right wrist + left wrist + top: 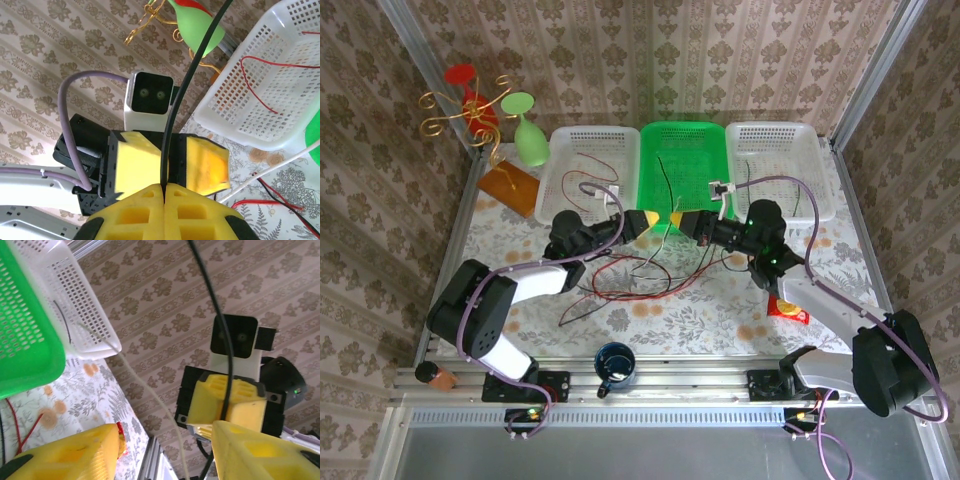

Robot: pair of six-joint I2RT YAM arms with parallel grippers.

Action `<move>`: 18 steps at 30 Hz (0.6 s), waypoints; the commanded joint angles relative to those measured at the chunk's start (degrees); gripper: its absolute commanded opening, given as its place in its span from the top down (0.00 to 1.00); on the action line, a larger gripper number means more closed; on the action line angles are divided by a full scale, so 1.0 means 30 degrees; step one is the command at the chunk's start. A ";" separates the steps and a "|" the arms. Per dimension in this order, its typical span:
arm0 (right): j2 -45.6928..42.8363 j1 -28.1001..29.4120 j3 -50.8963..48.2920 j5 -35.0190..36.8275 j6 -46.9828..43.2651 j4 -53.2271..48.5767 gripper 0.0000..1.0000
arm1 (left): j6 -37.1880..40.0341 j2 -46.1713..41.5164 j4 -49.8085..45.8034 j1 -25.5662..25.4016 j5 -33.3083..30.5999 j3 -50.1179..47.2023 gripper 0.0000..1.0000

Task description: Untangle the cables

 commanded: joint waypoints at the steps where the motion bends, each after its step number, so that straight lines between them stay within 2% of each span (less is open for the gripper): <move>1: 0.0031 -0.0210 0.0889 -0.1858 -0.0789 0.0791 1.00 | -0.0640 -0.0066 0.1379 -0.0044 0.0476 0.0697 0.48; 12: 0.2235 -0.0138 0.3572 -0.5475 0.0240 0.1899 1.00 | -0.0406 -0.0391 0.0112 -0.0066 0.0171 0.1116 0.45; 18: 0.2697 -0.0124 0.3954 -0.5645 0.0179 0.1849 1.00 | -0.0819 -0.0793 0.0136 -0.0014 0.0025 0.1325 0.44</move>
